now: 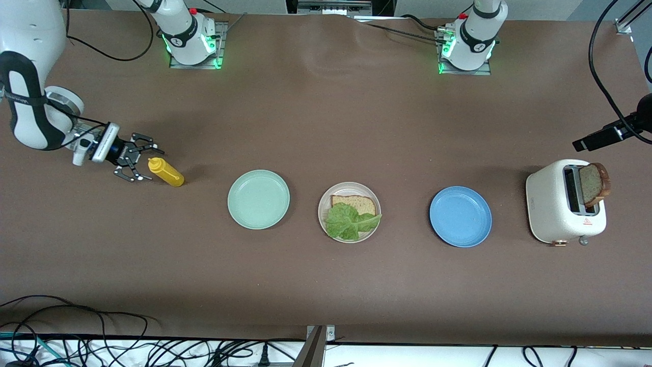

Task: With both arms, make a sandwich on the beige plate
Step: 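Close the right gripper around the yellow mustard bottle, then lift the mustard bottle with the right gripper over the beige plate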

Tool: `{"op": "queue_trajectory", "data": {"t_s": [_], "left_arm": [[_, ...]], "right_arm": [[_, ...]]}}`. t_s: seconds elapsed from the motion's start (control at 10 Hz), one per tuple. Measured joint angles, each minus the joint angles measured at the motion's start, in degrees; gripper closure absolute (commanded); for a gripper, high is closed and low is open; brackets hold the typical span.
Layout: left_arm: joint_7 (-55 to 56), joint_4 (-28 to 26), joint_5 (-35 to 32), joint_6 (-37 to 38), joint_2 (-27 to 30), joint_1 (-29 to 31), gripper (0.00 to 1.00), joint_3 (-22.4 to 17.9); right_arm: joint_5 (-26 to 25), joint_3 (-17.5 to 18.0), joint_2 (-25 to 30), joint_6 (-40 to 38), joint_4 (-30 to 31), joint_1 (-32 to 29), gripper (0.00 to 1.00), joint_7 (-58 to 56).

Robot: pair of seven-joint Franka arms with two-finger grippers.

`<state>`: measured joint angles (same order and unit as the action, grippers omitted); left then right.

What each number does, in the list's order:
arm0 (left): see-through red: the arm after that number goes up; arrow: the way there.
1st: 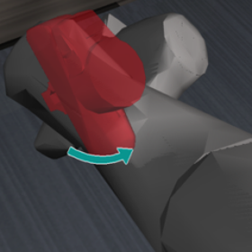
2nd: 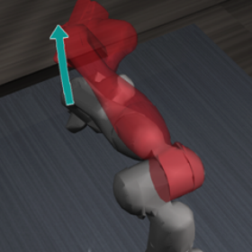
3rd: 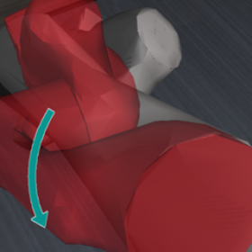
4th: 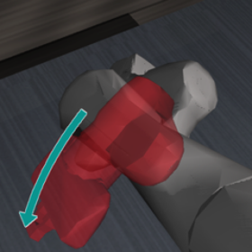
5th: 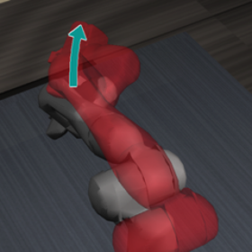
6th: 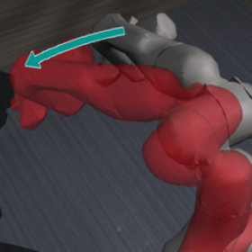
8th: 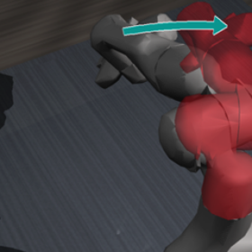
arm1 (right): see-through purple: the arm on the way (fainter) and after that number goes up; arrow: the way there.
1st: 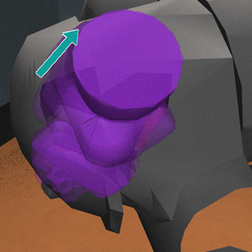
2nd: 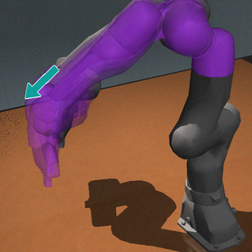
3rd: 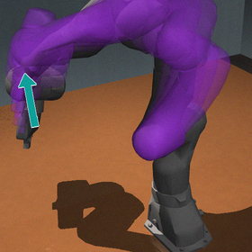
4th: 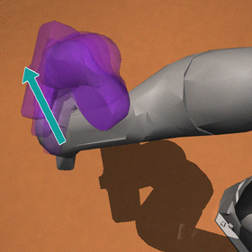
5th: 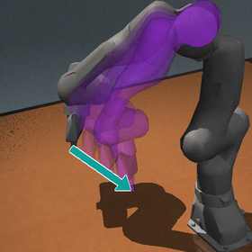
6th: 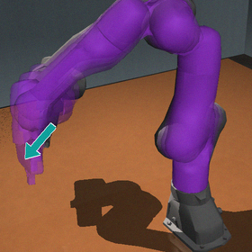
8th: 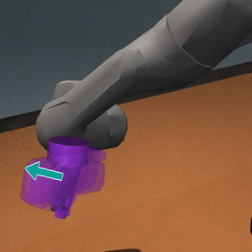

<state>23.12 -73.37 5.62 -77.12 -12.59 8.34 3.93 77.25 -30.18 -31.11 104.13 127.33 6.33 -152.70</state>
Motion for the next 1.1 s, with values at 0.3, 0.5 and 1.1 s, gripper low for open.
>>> {"op": "queue_trajectory", "data": {"t_s": [0.3,0.5,1.1], "left_arm": [[0.0,0.0,0.0,0.0,0.0,0.02,0.0,-0.02],[0.0,0.0,0.0,0.0,0.0,0.03,0.0,-0.02],[0.0,0.0,0.0,0.0,0.0,0.04,0.0,-0.02]], "right_arm": [[3.16,3.94,-0.92,-0.88,-0.13,-1.11,0.17,-1.56],[4.73,6.07,-0.92,-0.93,-0.51,-1.13,1.0,-1.61],[6.26,16.38,-0.55,3.79,-9.63,-1.41,1.0,6.02]]}}
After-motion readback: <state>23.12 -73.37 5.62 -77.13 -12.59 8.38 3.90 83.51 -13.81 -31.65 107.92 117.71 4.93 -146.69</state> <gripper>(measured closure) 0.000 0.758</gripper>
